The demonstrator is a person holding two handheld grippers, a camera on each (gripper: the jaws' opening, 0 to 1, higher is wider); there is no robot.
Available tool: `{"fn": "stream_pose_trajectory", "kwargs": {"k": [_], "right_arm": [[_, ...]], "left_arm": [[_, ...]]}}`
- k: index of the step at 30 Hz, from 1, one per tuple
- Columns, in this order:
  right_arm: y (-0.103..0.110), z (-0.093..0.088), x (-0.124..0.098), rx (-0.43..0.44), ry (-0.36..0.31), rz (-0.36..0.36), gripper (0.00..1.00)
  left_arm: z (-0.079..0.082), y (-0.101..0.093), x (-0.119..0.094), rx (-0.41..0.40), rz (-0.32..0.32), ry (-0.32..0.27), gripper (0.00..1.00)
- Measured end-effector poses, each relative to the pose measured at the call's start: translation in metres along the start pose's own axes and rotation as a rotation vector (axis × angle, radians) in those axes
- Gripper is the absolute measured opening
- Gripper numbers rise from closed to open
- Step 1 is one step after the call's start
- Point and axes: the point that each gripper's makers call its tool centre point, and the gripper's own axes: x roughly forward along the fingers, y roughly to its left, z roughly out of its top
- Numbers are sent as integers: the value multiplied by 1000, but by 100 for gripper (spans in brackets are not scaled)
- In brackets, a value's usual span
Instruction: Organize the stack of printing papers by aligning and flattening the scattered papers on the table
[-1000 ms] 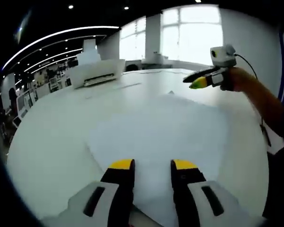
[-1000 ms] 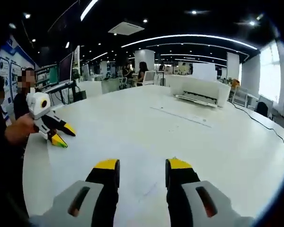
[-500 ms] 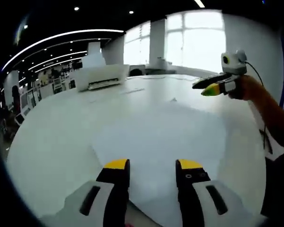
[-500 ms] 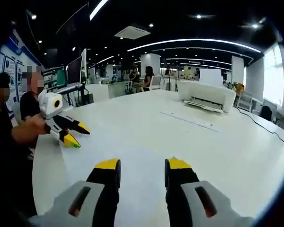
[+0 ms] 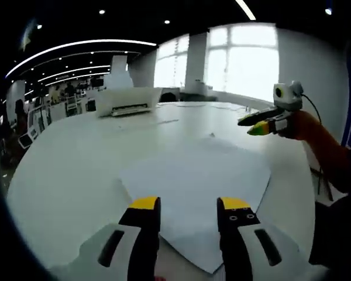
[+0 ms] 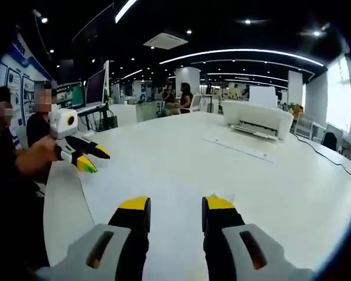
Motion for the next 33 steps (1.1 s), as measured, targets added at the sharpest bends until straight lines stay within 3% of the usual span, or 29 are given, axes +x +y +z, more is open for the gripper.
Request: {"fn": "stream_pose_trajectory", "kwargs": {"k": [8,16,25,33], "right_arm": [[6,-1,-7,16,-14,5,31],[19,-3,-22,17,-37,29,32],[36,5,-45,18,-86,51,36],[51,1,-49,11,-88,84,40]], "left_arm": [[3,0,-19,-36,-11,-31,42],[5,-7,-51,-50,-38,-59,42],[-7,5,-92,-55,-18,-93,45],[-9,13,-116,-69,18,-115,48]]}}
